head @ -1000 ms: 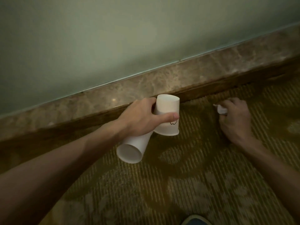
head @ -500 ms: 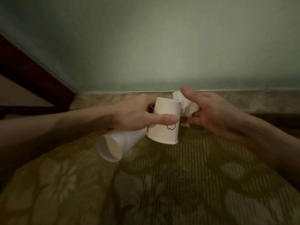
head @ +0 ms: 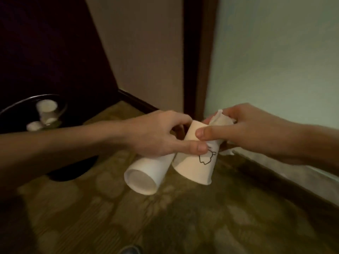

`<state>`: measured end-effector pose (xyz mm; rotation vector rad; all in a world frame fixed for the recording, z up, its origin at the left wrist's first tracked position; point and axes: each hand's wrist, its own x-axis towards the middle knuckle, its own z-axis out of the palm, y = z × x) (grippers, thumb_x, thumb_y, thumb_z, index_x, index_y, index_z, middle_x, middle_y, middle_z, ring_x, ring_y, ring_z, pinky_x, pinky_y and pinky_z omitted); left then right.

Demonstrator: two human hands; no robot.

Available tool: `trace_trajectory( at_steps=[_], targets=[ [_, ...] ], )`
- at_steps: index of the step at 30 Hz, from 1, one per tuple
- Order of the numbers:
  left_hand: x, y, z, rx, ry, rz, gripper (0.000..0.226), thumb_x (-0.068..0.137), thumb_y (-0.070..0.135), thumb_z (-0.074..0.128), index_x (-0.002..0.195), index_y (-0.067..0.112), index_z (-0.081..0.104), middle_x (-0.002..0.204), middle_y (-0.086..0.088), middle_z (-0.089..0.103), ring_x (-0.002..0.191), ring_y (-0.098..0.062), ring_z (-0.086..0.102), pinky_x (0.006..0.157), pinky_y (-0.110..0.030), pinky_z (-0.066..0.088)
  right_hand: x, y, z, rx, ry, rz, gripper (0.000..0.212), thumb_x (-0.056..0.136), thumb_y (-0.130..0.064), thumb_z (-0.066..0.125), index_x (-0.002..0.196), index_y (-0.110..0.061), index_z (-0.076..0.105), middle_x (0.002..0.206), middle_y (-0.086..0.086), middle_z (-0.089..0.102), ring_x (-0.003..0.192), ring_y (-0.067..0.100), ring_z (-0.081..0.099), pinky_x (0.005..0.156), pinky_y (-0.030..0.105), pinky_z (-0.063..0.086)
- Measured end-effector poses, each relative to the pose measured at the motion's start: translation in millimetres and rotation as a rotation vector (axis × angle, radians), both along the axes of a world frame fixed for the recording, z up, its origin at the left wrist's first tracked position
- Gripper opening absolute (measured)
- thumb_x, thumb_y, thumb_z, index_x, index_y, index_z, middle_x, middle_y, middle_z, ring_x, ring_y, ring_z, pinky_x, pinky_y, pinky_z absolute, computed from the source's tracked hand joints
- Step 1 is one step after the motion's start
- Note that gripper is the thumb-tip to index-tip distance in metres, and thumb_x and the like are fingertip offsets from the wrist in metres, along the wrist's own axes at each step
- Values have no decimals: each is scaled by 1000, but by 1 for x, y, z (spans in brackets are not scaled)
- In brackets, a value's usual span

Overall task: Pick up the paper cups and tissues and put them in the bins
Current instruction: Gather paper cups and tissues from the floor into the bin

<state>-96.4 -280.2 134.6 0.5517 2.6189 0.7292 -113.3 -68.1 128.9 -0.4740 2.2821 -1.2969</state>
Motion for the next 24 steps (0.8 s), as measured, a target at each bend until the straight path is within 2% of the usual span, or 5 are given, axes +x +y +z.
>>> trace_trajectory(
  at_steps=[3,6,10,15,24],
  targets=[
    [17,-71,-4,54,-14,158,35,74,59,55,106,45,58,86,25,63,77,5,60,67,-24,46,-11,-76,-6,-17,40,79,39,67,-50,75,98,-26,69,85,-14,75,78,2,71,68,23,58],
    [38,-147,-4,79,13,341,47,69,42,50,116,45,53,74,25,60,66,3,56,61,-21,40,-18,-154,-16,-88,25,164,41,65,-53,72,97,-27,69,83,-16,75,76,0,70,60,16,56],
    [53,-240,13,108,335,636,38,73,35,50,109,45,55,84,14,59,73,0,58,60,-18,42,-32,-227,-30,-205,-34,182,42,66,-50,71,100,-27,69,81,-13,75,73,-1,70,52,10,50],
    [51,-346,22,29,765,952,27,92,21,59,117,31,56,102,7,55,92,-9,57,70,-26,49,-55,-283,-33,-295,-141,83,42,69,-46,73,100,-18,70,89,2,76,86,17,73,77,36,59],
    [40,-431,-74,-145,642,1051,30,92,20,64,121,18,59,105,7,57,97,-10,57,60,-12,40,-65,-358,-41,-350,-162,71,42,69,-44,74,97,-12,70,87,5,76,83,19,74,76,37,58]
  ],
)
